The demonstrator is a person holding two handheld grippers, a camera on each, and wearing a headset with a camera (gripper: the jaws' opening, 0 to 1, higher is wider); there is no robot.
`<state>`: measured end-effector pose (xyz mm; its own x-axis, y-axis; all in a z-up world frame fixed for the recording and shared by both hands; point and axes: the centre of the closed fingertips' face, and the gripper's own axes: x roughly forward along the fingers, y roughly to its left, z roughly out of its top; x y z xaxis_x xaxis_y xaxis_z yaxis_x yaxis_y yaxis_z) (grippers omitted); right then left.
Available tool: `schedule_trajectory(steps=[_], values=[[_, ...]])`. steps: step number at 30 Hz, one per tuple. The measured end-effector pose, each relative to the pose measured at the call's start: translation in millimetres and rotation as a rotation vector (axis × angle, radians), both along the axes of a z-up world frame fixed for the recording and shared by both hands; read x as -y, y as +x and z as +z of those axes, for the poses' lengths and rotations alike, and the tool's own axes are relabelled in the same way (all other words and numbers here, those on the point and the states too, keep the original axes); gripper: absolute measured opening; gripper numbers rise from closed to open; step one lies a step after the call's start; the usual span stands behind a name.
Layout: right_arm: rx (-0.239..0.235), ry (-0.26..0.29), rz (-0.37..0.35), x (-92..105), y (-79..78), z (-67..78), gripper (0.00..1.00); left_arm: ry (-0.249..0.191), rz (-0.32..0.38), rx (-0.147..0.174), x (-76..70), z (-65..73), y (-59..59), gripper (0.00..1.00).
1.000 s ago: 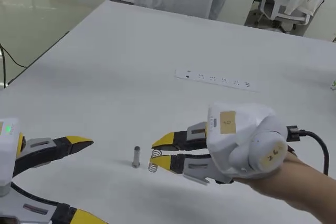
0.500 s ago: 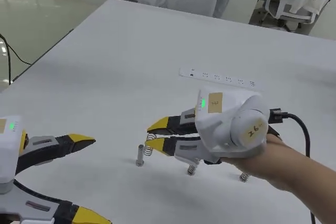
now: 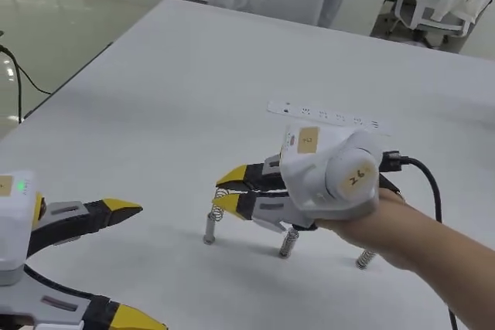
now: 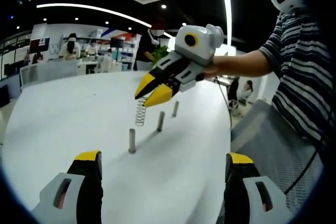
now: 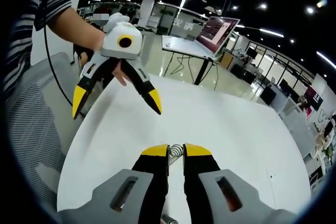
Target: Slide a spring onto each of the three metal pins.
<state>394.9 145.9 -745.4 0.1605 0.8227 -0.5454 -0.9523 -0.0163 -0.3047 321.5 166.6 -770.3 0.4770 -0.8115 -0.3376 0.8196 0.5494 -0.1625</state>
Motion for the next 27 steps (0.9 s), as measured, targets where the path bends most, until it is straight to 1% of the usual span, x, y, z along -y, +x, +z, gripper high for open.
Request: schedule_trajectory(steps=[7,10,13,15,18,27], values=[[-0.009,-0.006,-0.013,-2.8,5.8,-5.1,0.07,0.001,0.005,0.000,-1.8,0.6,0.7,0.95],[-0.028,0.005,-0.029,-5.2,9.7,-6.0,0.07,-0.001,0.008,0.000,-2.3,1.2,1.0,0.94],[-0.039,0.008,-0.031,-7.3,9.7,-7.7,0.07,0.001,0.008,-0.003,-3.0,0.6,0.9,0.94],[-0.031,-0.008,-0.024,-7.8,8.7,-11.8,0.07,0.003,0.013,-0.001,-4.0,0.6,1.5,0.94],[-0.038,-0.013,-0.025,-7.5,8.8,-14.6,0.07,-0.001,0.017,-0.002,-4.6,1.3,1.6,0.94],[-0.053,-0.001,-0.039,-7.1,10.8,-13.4,0.07,-0.003,0.020,-0.006,-6.4,1.9,-0.2,0.93]])
